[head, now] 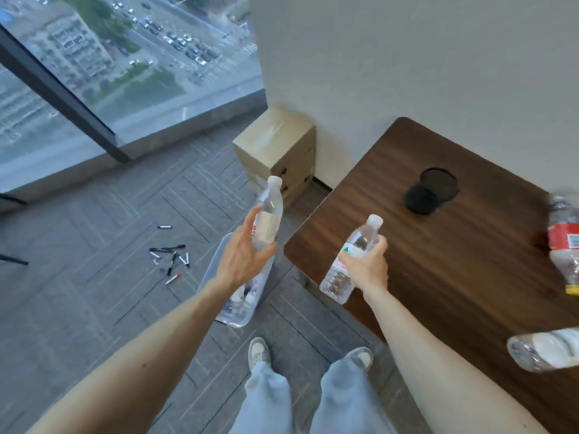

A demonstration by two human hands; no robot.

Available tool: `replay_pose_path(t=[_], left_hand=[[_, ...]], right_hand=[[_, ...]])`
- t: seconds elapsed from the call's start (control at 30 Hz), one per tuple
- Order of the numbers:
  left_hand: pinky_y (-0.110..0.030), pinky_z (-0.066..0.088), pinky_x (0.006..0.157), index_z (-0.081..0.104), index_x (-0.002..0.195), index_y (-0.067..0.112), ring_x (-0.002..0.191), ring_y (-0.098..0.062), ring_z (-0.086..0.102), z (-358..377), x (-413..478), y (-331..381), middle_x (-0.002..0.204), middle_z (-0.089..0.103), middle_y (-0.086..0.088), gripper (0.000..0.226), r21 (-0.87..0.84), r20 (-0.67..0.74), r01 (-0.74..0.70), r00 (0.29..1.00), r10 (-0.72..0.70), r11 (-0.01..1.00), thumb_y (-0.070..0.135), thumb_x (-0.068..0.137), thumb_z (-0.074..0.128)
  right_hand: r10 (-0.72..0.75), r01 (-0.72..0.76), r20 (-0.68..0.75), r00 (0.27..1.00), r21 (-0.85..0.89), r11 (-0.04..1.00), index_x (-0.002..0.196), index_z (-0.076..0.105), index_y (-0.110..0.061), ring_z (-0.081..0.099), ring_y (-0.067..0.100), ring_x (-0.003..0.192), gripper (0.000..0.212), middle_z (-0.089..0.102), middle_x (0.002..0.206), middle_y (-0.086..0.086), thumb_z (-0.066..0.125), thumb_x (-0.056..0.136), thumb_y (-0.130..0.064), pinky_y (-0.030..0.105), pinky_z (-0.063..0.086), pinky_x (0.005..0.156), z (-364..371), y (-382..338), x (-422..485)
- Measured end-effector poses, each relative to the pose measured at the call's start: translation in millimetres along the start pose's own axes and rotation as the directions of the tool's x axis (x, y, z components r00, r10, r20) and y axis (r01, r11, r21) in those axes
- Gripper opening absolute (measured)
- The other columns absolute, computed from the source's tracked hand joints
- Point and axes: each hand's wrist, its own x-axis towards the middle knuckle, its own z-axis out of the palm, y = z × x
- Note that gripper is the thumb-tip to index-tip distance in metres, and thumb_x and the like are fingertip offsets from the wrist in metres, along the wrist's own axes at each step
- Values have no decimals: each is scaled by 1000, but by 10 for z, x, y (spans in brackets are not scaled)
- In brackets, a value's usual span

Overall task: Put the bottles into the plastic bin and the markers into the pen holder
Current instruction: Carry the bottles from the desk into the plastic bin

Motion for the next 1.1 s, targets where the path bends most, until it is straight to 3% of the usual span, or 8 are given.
replay_pose_path(t=[0.23,0.33,0.43,0.67,0.8,0.9,0.97,1.1], left_hand=[[-49,51,86,20,151,36,105,-38,60,-326,58,-1560,129,58,-20,86,125,99,272,953,-285,954,48,82,71],[-54,47,98,18,153,32,122,-39,54,-320,129,-1967,143,50,-17,91,111,164,312,931,-327,944,56,82,69],[-48,40,107,18,156,28,135,-33,46,-359,155,-2281,155,38,-12,88,121,215,336,910,-355,934,55,87,65],[-40,49,94,58,128,17,112,-24,60,-902,-97,-2674,128,61,-9,44,163,111,388,906,-407,907,40,91,64],[-38,51,89,64,121,16,103,-23,62,-1211,-252,-2706,114,66,-4,34,146,52,409,906,-420,901,33,91,65],[-42,53,89,63,120,18,99,-22,62,-1362,-281,-2683,110,63,0,33,135,47,411,906,-420,902,34,92,65],[-42,56,86,64,118,19,94,-19,65,-1388,-260,-2652,106,66,1,31,118,42,415,906,-422,902,34,92,65],[-39,59,77,68,107,19,80,-17,69,-1274,-99,-2363,91,72,1,23,95,72,358,928,-365,929,35,91,62]], right_hand=[[-159,163,94,983,-38,986,143,16,-38,58,22,111,91,51,135,1,78,76,-36,47,52,95,918,-456,-379],[-199,203,112,974,-28,979,143,19,-34,59,20,106,90,53,126,-3,78,75,-35,45,52,91,1223,-567,-500],[-214,220,147,966,-26,975,142,21,-32,61,20,104,92,56,120,-4,79,70,-38,46,53,90,1531,-614,-586],[-138,180,303,943,-115,977,141,22,-24,55,30,118,95,53,133,7,82,69,-43,47,48,96,2451,-625,-712],[-106,155,334,937,-124,980,144,20,-19,51,35,125,96,49,140,15,82,73,-40,41,44,95,2922,-659,-648],[-48,103,356,933,-136,985,150,14,-19,45,37,130,102,42,145,19,80,76,-40,46,46,100,3101,-649,-531],[-13,77,359,933,-165,983,147,23,-22,51,37,123,91,46,139,18,76,76,-41,53,51,95,3108,-585,-493],[-89,138,298,950,-147,979,110,61,-18,62,29,102,31,65,113,11,64,85,-36,46,57,82,2852,-499,-471]])
